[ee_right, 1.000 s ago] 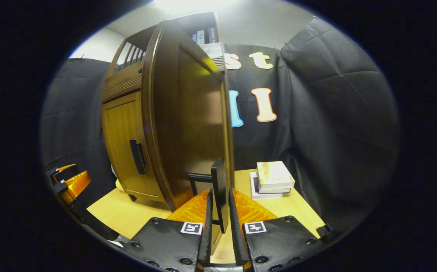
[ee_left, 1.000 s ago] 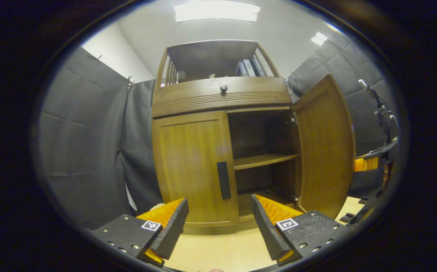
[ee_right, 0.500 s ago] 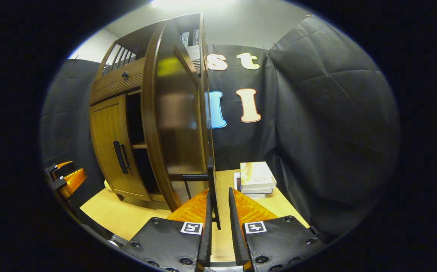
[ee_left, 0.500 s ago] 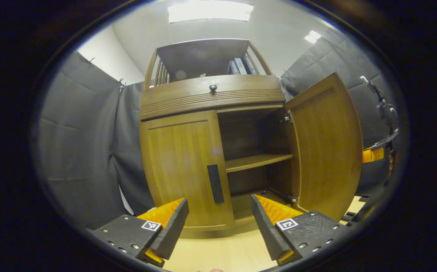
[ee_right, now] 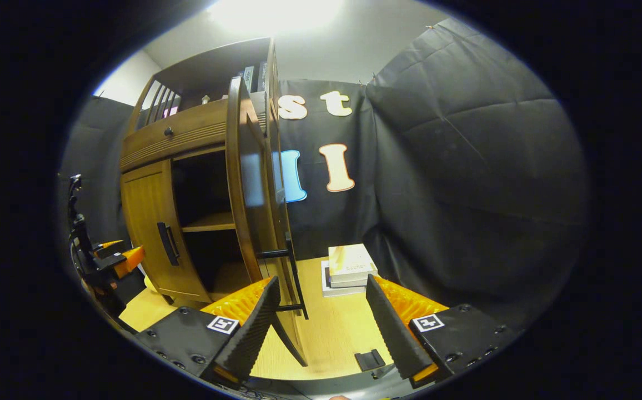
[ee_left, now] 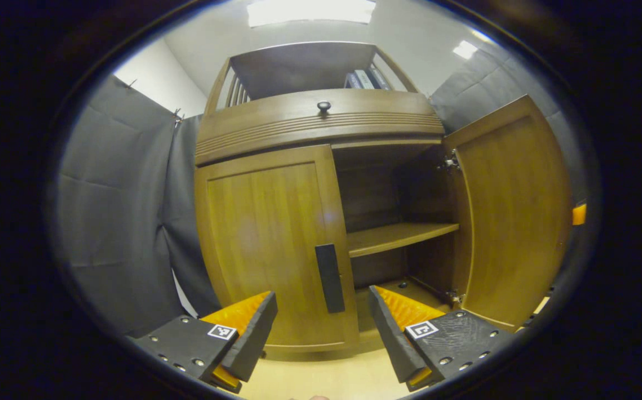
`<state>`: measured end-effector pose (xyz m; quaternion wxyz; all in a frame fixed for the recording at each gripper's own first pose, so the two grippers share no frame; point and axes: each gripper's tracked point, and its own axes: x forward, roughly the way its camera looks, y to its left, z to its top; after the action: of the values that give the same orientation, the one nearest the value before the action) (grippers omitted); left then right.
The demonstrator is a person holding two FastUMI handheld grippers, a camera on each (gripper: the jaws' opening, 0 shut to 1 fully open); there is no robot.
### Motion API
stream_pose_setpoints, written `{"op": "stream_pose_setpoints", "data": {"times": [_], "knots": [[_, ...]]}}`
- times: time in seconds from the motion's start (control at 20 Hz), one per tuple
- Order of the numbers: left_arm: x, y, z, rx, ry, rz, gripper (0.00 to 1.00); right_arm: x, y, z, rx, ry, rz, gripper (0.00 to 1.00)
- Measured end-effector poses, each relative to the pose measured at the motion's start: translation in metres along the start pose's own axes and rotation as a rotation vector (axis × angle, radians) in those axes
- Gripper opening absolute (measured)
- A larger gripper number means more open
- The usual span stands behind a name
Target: Open the right door of the double-door shoe cabinet with the right hand, and open the left door with the left hand.
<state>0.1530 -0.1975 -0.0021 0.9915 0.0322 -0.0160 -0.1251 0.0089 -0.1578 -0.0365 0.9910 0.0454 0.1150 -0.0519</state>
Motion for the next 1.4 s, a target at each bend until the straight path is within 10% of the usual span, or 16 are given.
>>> {"op": "stream_pose_setpoints", "data": {"times": [0.45, 0.95, 1.05, 1.4], "knots": [[0.088, -0.002, -0.028, -0.053, 0.071, -0.008, 0.95, -0.025, 0.012, -0.010, -0.030, 0.005, -0.064, 0.98], [0.129, -0.015, -0.047, -0.182, 0.131, -0.055, 0.51, -0.020, 0.032, -0.026, -0.053, 0.055, -0.053, 0.98], [0.131, -0.015, -0.048, -0.174, 0.133, -0.038, 0.24, -0.018, 0.037, -0.026, -0.059, 0.057, -0.040, 0.98], [0.106, -0.010, -0.047, -0.186, 0.139, -0.063, 0.16, -0.015, 0.051, -0.024, -0.080, 0.054, 0.028, 0.92]]}}
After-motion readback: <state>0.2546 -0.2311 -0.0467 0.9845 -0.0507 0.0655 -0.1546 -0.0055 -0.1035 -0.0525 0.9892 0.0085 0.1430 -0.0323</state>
